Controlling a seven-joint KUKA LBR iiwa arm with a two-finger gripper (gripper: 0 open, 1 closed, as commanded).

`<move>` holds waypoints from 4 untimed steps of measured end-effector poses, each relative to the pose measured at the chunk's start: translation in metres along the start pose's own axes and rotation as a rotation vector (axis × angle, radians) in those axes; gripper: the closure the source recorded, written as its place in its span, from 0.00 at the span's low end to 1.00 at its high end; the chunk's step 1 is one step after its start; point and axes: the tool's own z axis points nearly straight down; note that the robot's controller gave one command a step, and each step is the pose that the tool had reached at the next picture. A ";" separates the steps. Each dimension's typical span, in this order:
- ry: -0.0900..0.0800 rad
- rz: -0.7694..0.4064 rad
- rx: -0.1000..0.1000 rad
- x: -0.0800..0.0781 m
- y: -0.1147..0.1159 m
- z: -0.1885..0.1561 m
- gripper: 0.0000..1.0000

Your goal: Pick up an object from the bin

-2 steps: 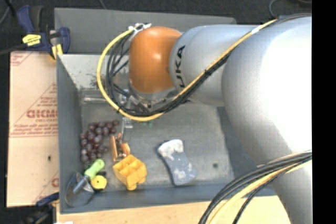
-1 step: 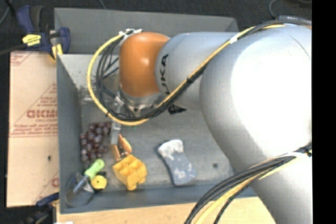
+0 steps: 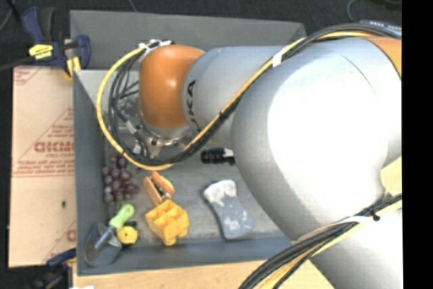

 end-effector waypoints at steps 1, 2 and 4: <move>0.000 0.000 0.000 0.000 0.000 0.000 1.00; 0.002 0.031 0.000 0.005 -0.005 -0.002 1.00; 0.004 0.406 0.005 0.019 -0.033 -0.032 1.00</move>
Offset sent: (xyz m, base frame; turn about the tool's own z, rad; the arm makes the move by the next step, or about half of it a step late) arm -0.0294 -0.0056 0.0108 0.1462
